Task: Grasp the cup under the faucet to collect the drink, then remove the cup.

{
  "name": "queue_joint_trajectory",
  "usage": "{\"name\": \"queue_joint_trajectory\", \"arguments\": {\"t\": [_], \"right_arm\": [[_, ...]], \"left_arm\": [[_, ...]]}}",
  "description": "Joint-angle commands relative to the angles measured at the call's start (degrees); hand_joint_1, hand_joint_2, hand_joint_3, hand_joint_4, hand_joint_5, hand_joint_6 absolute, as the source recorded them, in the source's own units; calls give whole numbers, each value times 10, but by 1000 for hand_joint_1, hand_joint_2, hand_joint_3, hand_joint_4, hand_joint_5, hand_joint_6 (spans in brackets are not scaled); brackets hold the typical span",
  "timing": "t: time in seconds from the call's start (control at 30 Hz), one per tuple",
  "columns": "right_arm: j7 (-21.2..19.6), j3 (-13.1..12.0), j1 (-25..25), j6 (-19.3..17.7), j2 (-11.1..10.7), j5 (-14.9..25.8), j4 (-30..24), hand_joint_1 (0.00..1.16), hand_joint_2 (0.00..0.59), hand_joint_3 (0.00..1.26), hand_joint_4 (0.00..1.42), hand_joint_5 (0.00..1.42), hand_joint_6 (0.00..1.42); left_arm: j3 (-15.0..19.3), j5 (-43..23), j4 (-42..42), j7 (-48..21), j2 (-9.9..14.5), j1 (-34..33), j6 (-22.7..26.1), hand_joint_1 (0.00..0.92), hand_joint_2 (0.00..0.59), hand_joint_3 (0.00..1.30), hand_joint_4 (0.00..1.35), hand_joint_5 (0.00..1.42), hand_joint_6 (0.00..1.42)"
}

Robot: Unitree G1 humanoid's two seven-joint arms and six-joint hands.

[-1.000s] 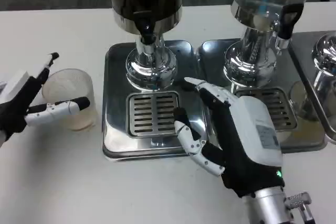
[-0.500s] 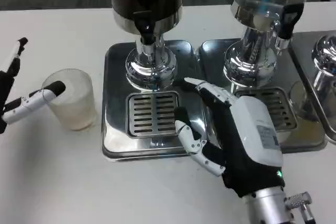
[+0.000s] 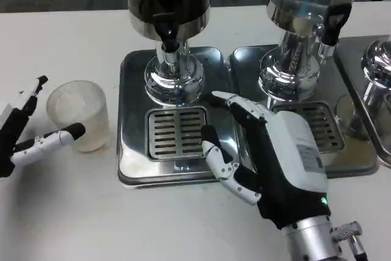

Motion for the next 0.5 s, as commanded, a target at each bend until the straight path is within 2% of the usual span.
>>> {"name": "queue_joint_trajectory", "arguments": {"t": [0.03,0.27,0.5], "right_arm": [[2,3,-8,-8,-1,4,6,369,445,357,323,299,328],[1,4,-7,-9,-1,7,7,380,444,361,332,302,339],[2,3,-7,-7,-1,10,6,384,444,361,332,311,341]], "left_arm": [[-14,17,3,-2,13,0,15,28,0,0,0,0,118],[-24,18,2,19,6,-12,29,70,0,0,0,30,141],[-34,29,7,49,-17,-25,28,109,4,0,0,92,209]]}}
